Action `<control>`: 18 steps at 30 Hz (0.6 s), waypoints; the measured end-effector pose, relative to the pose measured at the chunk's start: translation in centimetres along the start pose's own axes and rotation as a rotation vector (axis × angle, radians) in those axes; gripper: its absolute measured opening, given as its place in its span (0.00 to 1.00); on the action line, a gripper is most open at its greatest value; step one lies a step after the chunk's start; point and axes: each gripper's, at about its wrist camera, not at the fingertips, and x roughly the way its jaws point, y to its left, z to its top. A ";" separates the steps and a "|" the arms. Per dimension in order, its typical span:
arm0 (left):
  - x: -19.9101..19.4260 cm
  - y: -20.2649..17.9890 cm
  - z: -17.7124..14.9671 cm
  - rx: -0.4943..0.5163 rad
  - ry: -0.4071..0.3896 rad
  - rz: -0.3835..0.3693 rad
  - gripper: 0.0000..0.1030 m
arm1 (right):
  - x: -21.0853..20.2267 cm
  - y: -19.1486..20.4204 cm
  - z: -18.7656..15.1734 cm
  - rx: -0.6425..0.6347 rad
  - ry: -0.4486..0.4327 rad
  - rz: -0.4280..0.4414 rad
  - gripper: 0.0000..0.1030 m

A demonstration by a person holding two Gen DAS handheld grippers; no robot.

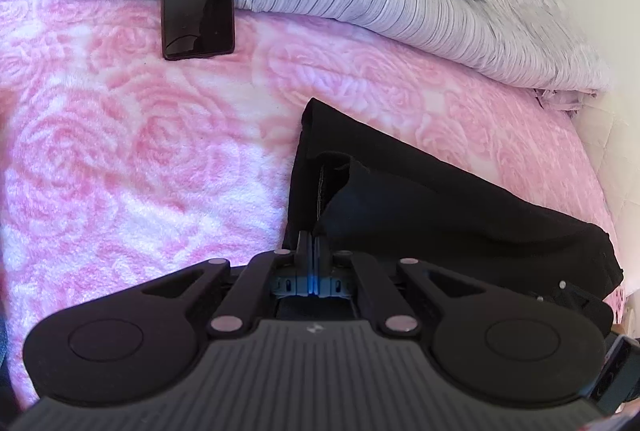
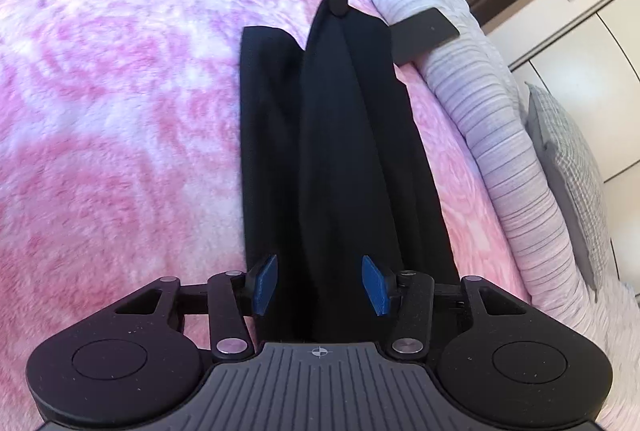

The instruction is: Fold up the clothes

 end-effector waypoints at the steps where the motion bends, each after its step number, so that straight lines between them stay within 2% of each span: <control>1: 0.0 0.0 0.0 0.001 0.001 0.001 0.00 | 0.2 0.0 0.0 -0.003 0.007 -0.002 0.46; 2: 0.1 0.1 0.0 0.000 0.003 0.001 0.00 | 0.4 0.1 -0.1 -0.014 0.015 0.001 0.44; 3: 0.0 0.1 -0.1 -0.003 0.002 0.000 0.00 | 0.7 0.1 -0.1 -0.026 0.024 0.004 0.23; 5: -0.3 0.1 -0.1 -0.010 -0.002 -0.005 0.00 | 0.8 -0.2 -0.3 -0.033 0.041 0.019 0.01; 7: -1.4 -0.3 -0.2 0.006 -0.022 -0.011 0.00 | -0.3 -1.2 -0.2 -0.005 0.019 0.023 0.01; 9: -1.0 -0.2 -0.9 0.013 -0.004 0.004 0.00 | -1.9 -2.0 0.0 0.016 -0.006 0.024 0.01; 18: 2.4 1.2 -4.6 0.035 0.107 0.097 0.00 | -1.2 1.2 -1.3 -0.057 0.027 0.094 0.01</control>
